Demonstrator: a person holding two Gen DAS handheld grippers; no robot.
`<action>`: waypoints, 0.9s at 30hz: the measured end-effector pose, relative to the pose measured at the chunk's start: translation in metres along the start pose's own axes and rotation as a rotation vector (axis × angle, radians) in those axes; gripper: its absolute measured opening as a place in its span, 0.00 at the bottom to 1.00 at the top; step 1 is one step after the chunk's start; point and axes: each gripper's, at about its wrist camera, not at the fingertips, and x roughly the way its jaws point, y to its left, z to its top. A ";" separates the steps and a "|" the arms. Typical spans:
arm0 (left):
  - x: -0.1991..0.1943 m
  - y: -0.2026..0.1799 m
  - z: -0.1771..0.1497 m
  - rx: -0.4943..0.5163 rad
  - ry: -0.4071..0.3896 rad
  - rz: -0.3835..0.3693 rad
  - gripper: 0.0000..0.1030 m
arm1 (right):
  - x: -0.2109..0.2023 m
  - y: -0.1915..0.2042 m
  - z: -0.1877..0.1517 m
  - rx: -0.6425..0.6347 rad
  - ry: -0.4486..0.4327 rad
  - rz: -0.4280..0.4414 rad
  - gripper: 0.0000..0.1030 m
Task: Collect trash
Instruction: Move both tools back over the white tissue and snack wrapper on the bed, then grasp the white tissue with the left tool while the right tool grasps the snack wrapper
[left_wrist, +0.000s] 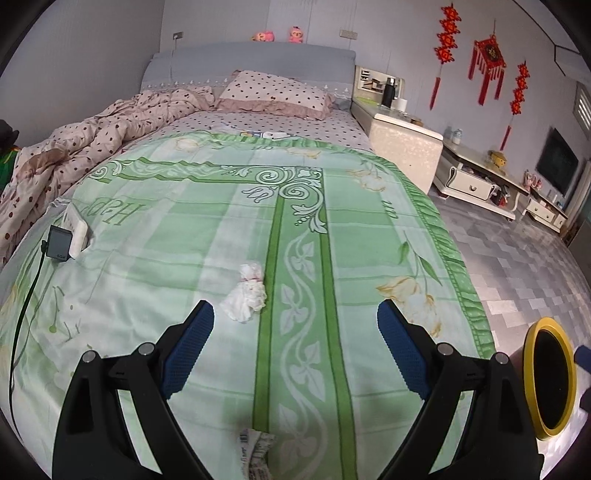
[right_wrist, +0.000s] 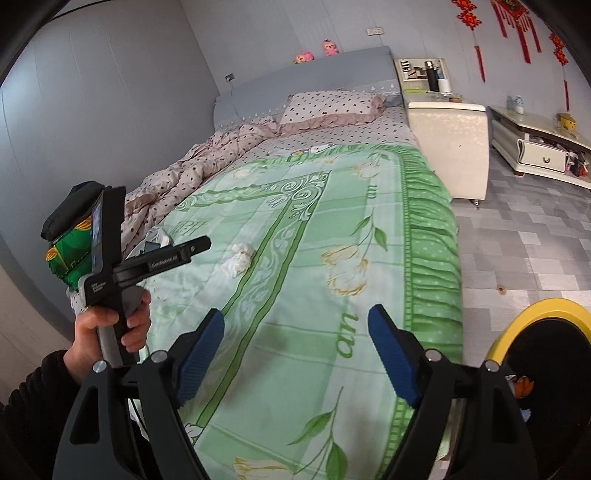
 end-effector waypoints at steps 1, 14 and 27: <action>0.003 0.008 0.002 -0.007 0.003 0.009 0.84 | 0.008 0.007 -0.003 -0.008 0.014 0.013 0.75; 0.061 0.046 0.003 0.020 0.077 0.043 0.84 | 0.096 0.085 -0.039 -0.084 0.188 0.144 0.75; 0.128 0.057 0.005 0.063 0.143 0.037 0.84 | 0.171 0.150 -0.077 -0.222 0.309 0.156 0.75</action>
